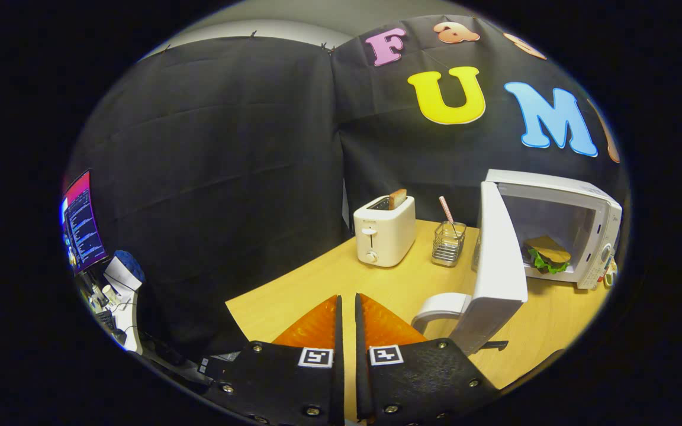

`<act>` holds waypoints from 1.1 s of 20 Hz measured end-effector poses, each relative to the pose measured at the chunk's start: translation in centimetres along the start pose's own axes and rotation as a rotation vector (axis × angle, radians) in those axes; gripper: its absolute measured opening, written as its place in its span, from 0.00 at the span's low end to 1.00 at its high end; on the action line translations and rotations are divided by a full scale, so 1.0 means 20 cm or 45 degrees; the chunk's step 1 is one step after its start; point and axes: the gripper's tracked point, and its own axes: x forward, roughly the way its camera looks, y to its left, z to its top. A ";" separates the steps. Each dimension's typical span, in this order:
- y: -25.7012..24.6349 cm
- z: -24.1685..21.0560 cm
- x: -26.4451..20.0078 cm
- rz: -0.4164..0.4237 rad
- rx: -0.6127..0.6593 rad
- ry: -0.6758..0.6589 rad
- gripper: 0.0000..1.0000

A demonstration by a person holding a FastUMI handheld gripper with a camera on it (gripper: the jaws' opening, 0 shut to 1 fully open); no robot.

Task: Open the microwave, put the food inside, and close the microwave door.

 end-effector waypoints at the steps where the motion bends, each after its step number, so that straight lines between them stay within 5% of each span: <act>1: -0.05 -0.01 0.08 -0.008 0.010 0.027 0.01; 10: -0.25 -0.02 -0.03 -0.054 0.029 0.051 0.00; 22: -0.97 0.01 -0.16 -0.351 0.141 0.047 0.01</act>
